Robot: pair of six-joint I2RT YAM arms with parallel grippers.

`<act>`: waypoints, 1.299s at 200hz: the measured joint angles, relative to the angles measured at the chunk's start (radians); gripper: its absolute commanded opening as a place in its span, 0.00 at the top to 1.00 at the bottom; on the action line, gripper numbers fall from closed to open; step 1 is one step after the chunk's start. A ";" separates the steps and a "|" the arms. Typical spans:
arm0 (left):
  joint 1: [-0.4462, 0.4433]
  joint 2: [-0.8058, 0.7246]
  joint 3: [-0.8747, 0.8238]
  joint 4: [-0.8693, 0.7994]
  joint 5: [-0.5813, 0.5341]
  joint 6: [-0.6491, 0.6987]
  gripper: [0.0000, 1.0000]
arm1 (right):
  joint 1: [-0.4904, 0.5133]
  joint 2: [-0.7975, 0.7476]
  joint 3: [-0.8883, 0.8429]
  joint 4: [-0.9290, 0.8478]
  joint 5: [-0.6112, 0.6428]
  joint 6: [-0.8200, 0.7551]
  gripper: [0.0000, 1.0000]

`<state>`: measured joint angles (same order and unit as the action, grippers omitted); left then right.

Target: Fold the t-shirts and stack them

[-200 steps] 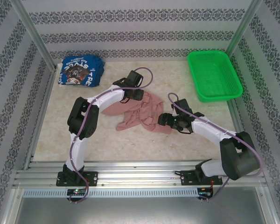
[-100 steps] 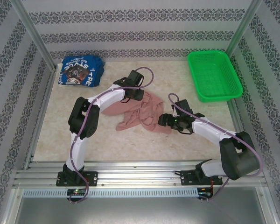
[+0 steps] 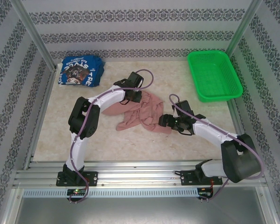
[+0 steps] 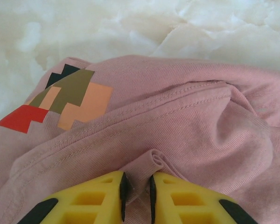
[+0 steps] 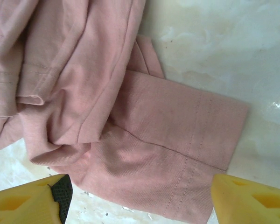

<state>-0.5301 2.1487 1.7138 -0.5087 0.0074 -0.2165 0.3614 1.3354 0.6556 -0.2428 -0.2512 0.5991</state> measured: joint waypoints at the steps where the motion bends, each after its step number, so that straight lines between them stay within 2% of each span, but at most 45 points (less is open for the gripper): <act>1: 0.000 0.000 0.000 0.000 0.000 0.000 0.79 | 0.000 -0.001 0.000 0.000 0.000 0.000 0.21; 26: 0.000 0.000 0.000 0.000 -0.001 0.001 0.88 | 0.000 -0.013 -0.004 0.000 0.000 0.000 0.21; 43: 0.000 0.000 0.000 0.000 -0.001 0.006 1.00 | 0.000 -0.014 -0.004 0.000 0.000 0.000 0.21; 102: 0.000 -0.064 -0.063 0.011 -0.008 0.007 1.00 | 0.000 -0.023 -0.004 -0.001 0.000 0.000 0.21; 131: 0.000 -0.191 -0.105 0.023 -0.008 0.007 1.00 | 0.014 -0.024 -0.002 -0.006 0.000 0.000 0.21; 198: 0.011 -0.517 -0.239 0.060 -0.021 0.003 1.00 | 0.158 -0.032 0.113 -0.043 0.022 0.013 0.23; 260: 0.110 -0.804 -0.344 0.054 -0.098 0.003 1.00 | 0.236 0.207 0.318 -0.046 0.056 0.045 0.37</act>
<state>-0.4202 1.3449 1.3693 -0.4545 -0.0910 -0.2131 0.5976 1.5425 0.9733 -0.2886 -0.1947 0.6445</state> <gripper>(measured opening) 0.050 0.660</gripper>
